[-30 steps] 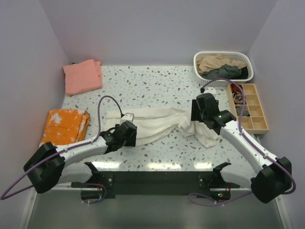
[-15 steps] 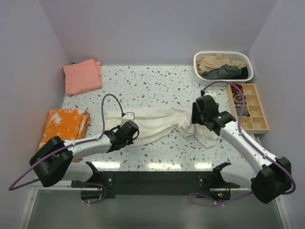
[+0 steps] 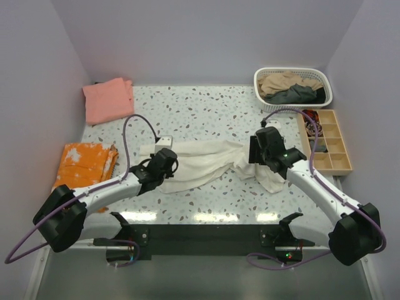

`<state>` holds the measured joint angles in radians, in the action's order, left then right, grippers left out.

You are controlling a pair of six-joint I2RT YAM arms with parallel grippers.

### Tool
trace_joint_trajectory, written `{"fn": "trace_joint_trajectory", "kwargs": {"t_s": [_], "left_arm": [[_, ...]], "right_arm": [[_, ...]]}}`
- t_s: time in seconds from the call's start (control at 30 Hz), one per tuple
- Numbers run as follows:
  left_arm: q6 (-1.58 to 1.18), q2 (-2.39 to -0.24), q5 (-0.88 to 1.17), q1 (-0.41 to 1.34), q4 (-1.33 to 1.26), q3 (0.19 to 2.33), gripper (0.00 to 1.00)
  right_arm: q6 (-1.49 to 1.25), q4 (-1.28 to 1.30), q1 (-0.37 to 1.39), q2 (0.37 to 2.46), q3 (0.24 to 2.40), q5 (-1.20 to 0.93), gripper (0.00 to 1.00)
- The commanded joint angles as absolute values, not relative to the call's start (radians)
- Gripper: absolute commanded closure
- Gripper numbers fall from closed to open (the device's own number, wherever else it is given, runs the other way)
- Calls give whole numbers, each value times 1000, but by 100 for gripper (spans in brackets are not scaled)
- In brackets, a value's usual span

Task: Fold and stack the t-shirts
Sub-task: Flatten the tshirt out

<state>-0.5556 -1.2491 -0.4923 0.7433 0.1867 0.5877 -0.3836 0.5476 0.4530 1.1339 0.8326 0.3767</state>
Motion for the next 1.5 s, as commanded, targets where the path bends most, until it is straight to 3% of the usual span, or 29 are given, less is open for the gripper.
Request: {"fn": "trace_joint_trajectory", "kwargs": {"t_s": [0.0,0.07,0.1,0.13,0.2,0.3,0.43,0.9,1.07,1.47], "left_arm": [[-508,-1212,-526,718,149,629,100],[-503,-1209,-519,718,166,629,99],[-499,-1206,-508,718,164,623,69],[-502,-1195,-497,716,155,615,58],[-502,-1178,-442,718,140,586,56],[-531,-1166,-393,716,143,565,39],[-580,-1177,-362,718,164,542,48],[-604,-1295,-350,719,103,505,62],[-600,-1324,-373,719,87,512,100],[-532,-1189,-413,719,228,672,100]], "right_arm": [[-379,489,453,1190,902,413,30],[-374,494,454,1212,914,408,29],[-373,491,454,1212,914,400,29],[-373,488,453,1210,911,397,29],[-374,479,454,1201,901,394,29],[-374,479,453,1189,890,396,29],[-376,485,453,1183,882,399,28],[-368,506,454,1160,868,403,28],[-368,517,453,1152,862,414,28],[-367,529,453,1137,854,443,28]]}}
